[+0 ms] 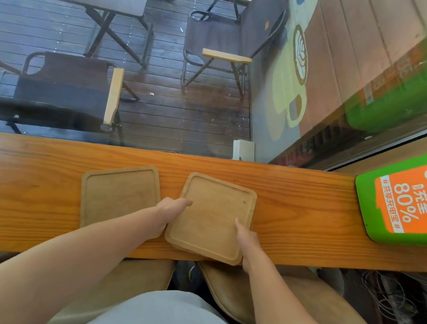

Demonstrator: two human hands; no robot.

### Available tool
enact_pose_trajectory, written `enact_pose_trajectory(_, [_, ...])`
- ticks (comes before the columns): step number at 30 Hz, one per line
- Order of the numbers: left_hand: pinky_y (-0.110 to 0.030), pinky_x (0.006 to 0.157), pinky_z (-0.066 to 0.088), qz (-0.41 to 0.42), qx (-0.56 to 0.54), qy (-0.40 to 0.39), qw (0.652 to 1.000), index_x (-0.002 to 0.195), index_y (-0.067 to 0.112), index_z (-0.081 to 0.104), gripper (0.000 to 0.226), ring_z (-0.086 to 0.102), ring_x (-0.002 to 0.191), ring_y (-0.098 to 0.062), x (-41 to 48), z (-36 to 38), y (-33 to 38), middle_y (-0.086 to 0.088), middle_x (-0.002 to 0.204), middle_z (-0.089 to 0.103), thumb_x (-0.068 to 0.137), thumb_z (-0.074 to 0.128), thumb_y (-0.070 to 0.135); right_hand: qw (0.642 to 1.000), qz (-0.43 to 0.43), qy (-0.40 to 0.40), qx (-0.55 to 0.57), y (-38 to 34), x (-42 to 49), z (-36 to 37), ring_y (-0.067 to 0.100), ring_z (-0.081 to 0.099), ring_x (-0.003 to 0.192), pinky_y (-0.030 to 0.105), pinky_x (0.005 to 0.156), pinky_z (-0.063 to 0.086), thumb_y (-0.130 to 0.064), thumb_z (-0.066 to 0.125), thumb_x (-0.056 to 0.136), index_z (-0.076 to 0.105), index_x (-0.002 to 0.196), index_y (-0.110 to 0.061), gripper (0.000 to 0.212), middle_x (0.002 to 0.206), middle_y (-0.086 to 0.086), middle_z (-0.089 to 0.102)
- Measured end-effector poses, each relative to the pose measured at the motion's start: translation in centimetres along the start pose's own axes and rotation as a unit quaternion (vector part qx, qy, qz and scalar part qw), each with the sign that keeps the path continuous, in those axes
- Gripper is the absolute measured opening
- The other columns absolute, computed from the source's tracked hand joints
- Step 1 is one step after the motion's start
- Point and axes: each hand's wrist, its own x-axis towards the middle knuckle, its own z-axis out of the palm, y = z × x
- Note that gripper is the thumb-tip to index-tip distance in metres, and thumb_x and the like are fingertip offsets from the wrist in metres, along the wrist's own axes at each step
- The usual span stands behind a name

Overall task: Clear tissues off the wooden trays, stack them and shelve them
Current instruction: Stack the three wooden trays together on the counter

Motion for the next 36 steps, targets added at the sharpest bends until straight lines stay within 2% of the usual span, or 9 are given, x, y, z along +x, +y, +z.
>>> enact_pose_trajectory(2, [-0.05, 0.116, 0.029, -0.007, -0.015, -0.035, 0.999, 0.155, 0.01, 0.023, 0.092, 0.034, 0.142, -0.035, -0.1, 0.2, -0.3, -0.012, 0.157, 0.036, 0.087, 0.053, 0.065, 0.999, 0.011, 0.024, -0.029, -0.2, -0.1, 0.0, 0.036, 0.038, 0.137, 0.048, 0.112, 0.032, -0.057, 0.045, 0.096, 0.019, 0.155, -0.009, 0.081, 0.155, 0.012, 0.035])
enact_pose_trajectory(7, [-0.05, 0.115, 0.032, 0.009, -0.034, -0.044, 0.998, 0.153, 0.007, 0.029, 0.08, 0.041, 0.137, -0.035, -0.1, 0.1, -0.9, -0.015, 0.151, 0.044, 0.097, 0.027, 0.065, 0.998, -0.004, 0.036, -0.044, -1.0, -0.2, 0.3, 0.036, 0.038, 0.137, 0.05, 0.113, 0.032, -0.058, 0.04, 0.098, 0.02, 0.154, -0.01, 0.076, 0.155, 0.013, 0.035])
enact_pose_trajectory(12, [-0.048, 0.108, 0.042, 0.063, -0.057, -0.024, 0.996, 0.148, 0.005, 0.038, 0.071, 0.053, 0.125, -0.033, -0.3, -2.8, -1.0, -0.015, 0.139, 0.055, 0.1, 0.032, 0.057, 0.998, -0.04, -0.011, -0.036, -2.5, -1.0, 2.3, 0.034, 0.041, 0.137, 0.052, 0.112, 0.036, -0.053, 0.045, 0.097, 0.021, 0.155, -0.012, 0.075, 0.155, 0.011, 0.037])
enact_pose_trajectory(17, [-0.04, 0.085, 0.05, 0.095, -0.084, 0.027, 0.992, 0.147, 0.006, 0.038, 0.062, 0.058, 0.111, -0.028, -0.8, -7.7, -2.1, -0.013, 0.133, 0.058, 0.102, 0.037, 0.048, 0.995, -0.061, -0.067, -0.05, -4.1, -1.7, 6.9, 0.034, 0.039, 0.138, 0.054, 0.112, 0.036, -0.041, 0.048, 0.1, 0.02, 0.155, -0.013, 0.068, 0.157, 0.01, 0.035])
enact_pose_trajectory(22, [-0.048, 0.104, 0.046, 0.075, -0.108, 0.078, 0.988, 0.152, 0.005, 0.028, 0.063, 0.051, 0.126, -0.033, -0.5, -13.1, -5.2, -0.015, 0.145, 0.048, 0.104, 0.036, 0.043, 0.984, -0.077, -0.113, -0.114, -4.8, -2.7, 13.1, 0.034, 0.037, 0.14, 0.054, 0.113, 0.034, -0.028, 0.044, 0.104, 0.021, 0.156, -0.014, 0.058, 0.158, 0.009, 0.034])
enact_pose_trajectory(26, [-0.048, 0.114, 0.033, 0.057, -0.066, 0.149, 0.985, 0.154, 0.004, 0.02, 0.065, 0.035, 0.141, -0.035, -0.3, -15.4, -7.3, -0.016, 0.157, 0.032, 0.104, 0.029, 0.044, 0.978, -0.075, -0.122, -0.153, -4.5, -3.5, 16.8, 0.034, 0.04, 0.138, 0.053, 0.112, 0.036, -0.023, 0.041, 0.105, 0.024, 0.156, -0.015, 0.054, 0.157, 0.008, 0.036])
enact_pose_trajectory(29, [-0.047, 0.112, 0.036, 0.057, -0.011, 0.187, 0.981, 0.152, 0.004, 0.028, 0.064, 0.039, 0.137, -0.038, 0.0, -16.6, -8.5, -0.019, 0.153, 0.039, 0.104, 0.028, 0.046, 0.973, -0.073, -0.125, -0.18, -4.2, -3.7, 18.7, 0.035, 0.046, 0.132, 0.056, 0.109, 0.039, -0.025, 0.041, 0.105, 0.035, 0.152, -0.015, 0.048, 0.15, 0.009, 0.045])
enact_pose_trajectory(32, [-0.047, 0.108, 0.04, 0.056, 0.049, 0.199, 0.977, 0.148, 0.003, 0.035, 0.065, 0.044, 0.132, -0.038, 0.1, -17.5, -9.4, -0.019, 0.147, 0.045, 0.103, 0.026, 0.049, 0.962, -0.099, -0.11, -0.23, -4.2, -3.9, 19.5, 0.033, 0.053, 0.122, 0.051, 0.103, 0.046, -0.026, 0.042, 0.105, 0.049, 0.142, -0.013, 0.04, 0.139, 0.009, 0.056])
enact_pose_trajectory(36, [-0.048, 0.104, 0.042, 0.061, 0.102, 0.207, 0.971, 0.142, 0.004, 0.043, 0.064, 0.049, 0.127, -0.038, 0.1, -17.9, -10.5, -0.02, 0.141, 0.05, 0.102, 0.025, 0.051, 0.942, -0.122, -0.078, -0.302, -4.2, -4.1, 19.9, 0.032, 0.055, 0.12, 0.049, 0.1, 0.049, -0.028, 0.043, 0.104, 0.048, 0.144, -0.013, 0.043, 0.138, 0.008, 0.057])
